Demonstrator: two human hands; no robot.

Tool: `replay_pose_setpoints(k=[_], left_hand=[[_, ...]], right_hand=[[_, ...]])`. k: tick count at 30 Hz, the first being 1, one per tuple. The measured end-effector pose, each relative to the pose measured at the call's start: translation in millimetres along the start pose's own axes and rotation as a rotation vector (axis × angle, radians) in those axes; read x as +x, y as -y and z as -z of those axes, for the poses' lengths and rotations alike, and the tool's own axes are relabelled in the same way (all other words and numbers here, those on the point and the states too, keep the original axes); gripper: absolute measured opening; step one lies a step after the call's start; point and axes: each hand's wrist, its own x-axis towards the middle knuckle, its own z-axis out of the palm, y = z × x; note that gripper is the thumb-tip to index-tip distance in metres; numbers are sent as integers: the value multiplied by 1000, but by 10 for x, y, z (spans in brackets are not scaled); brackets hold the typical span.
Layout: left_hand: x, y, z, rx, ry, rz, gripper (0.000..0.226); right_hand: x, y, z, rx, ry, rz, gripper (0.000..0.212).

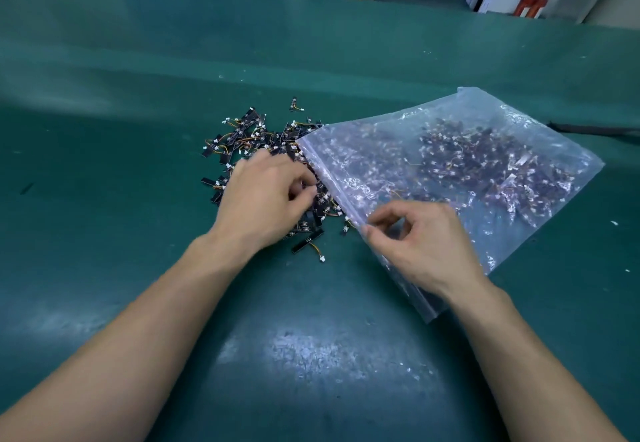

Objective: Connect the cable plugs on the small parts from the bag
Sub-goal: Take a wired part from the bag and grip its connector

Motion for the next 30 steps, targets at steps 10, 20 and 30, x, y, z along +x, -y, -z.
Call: replay_pose_setpoints(k=[10, 20, 30], left_hand=[[-3, 99, -21, 126, -1, -45, 19], [-2, 94, -35, 173, -88, -68, 11], [-1, 46, -96, 142, -3, -86, 9]], right_hand=[[-1, -11, -21, 20, -20, -46, 8], [-10, 1, -15, 35, -17, -58, 8], [-12, 22, -18, 32, -11, -55, 8]])
